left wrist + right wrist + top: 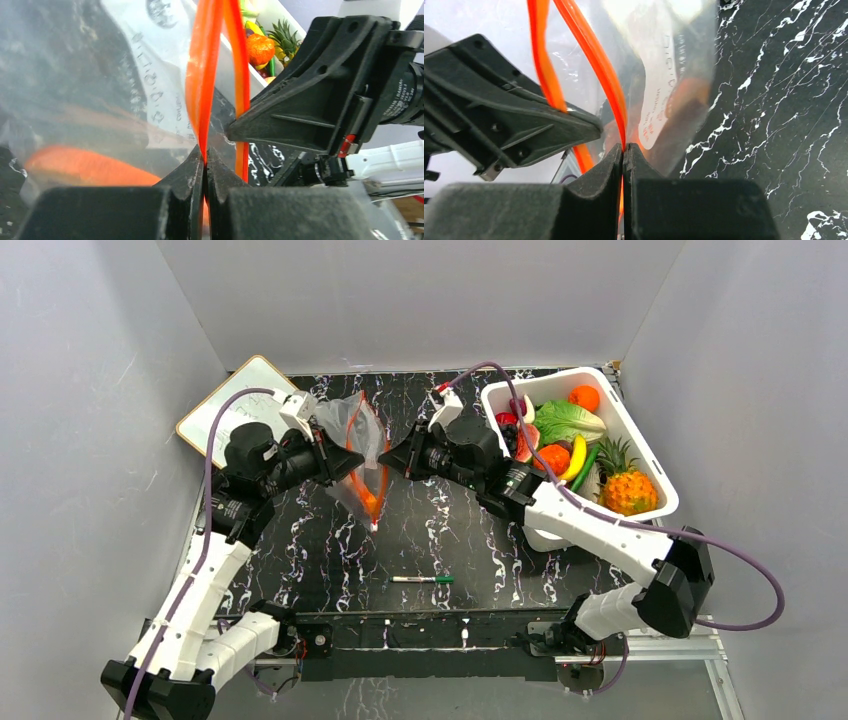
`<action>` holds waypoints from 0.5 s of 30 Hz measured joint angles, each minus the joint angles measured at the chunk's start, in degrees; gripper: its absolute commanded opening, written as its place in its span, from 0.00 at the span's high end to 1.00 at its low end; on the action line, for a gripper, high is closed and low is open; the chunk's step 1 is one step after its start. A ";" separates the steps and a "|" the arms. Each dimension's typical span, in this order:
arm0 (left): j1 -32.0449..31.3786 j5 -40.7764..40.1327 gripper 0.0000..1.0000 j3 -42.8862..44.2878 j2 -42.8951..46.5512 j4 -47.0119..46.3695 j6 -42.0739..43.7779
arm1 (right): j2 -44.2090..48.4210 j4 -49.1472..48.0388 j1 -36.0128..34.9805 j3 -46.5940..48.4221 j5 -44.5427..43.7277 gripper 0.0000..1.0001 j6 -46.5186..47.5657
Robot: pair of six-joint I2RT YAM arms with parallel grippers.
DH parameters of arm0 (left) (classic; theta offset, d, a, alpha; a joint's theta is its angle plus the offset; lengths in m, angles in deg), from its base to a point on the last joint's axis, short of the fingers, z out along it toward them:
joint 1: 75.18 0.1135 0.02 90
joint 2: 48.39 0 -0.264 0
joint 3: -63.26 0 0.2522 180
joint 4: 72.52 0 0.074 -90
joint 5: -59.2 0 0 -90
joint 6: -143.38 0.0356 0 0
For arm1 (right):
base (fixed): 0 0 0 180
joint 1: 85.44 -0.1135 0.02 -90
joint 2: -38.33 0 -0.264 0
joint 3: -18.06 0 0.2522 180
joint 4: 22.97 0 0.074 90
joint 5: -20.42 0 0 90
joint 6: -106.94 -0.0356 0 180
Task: Place the food in the zip-top bag and seal the zipper
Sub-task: Adjust the zipper food storage bag at the center of the board.
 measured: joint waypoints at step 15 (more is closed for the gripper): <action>0.00 -3.19 1.00 -10.29 3.76 1.07 13.62 | -8.46 -4.68 0.02 -9.01 -2.78 0.94 -2.12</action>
